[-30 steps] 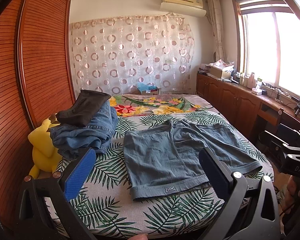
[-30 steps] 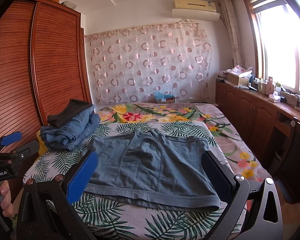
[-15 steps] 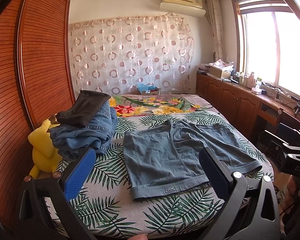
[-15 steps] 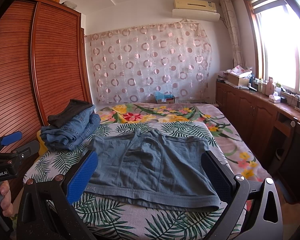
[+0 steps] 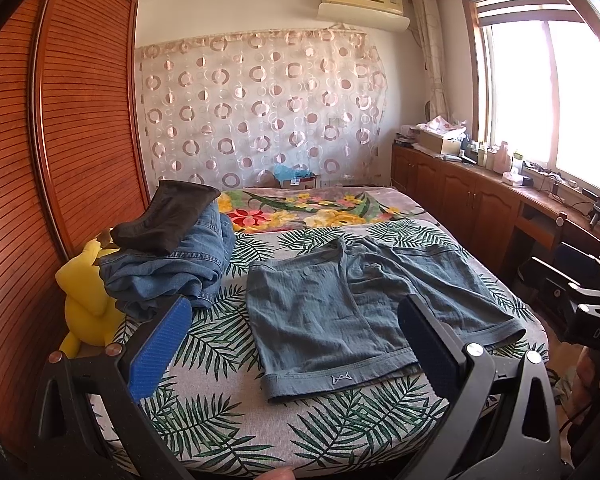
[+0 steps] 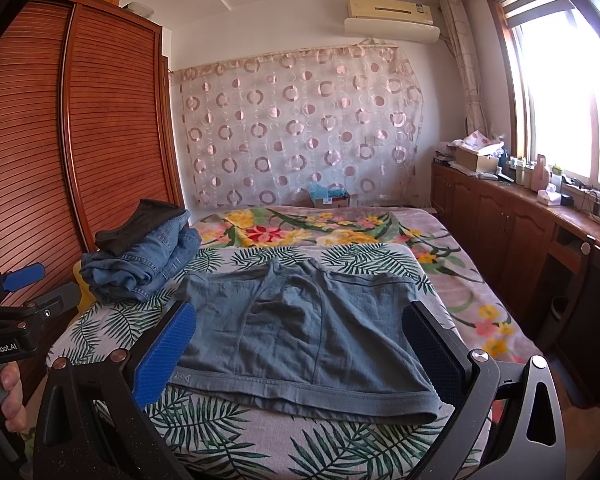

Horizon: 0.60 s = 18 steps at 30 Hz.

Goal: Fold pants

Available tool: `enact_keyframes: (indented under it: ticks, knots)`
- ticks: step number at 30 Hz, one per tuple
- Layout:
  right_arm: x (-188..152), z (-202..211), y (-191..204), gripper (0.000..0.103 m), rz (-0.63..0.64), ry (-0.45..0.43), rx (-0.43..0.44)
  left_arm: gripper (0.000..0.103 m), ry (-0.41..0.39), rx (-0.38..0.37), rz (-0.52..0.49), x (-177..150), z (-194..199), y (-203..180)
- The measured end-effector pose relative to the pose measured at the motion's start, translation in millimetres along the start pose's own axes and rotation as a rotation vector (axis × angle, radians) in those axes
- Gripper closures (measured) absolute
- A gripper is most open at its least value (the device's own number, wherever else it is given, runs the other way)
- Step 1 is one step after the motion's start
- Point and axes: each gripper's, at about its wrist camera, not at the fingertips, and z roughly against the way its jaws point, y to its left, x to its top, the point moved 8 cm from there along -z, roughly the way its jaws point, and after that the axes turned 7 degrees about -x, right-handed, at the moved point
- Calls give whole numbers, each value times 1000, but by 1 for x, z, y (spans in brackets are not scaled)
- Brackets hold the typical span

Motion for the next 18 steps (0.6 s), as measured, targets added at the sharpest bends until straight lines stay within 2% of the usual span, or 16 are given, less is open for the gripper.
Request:
enact_keyframes:
  ticks: [9,18]
  knots:
    - [-6,-7,-4,0,2,23,7,0,44,-23,-15,-14,-15,1]
    - [-20,-23,-10,0,14,89,2,0,145,-43,-6,-47,-46,9]
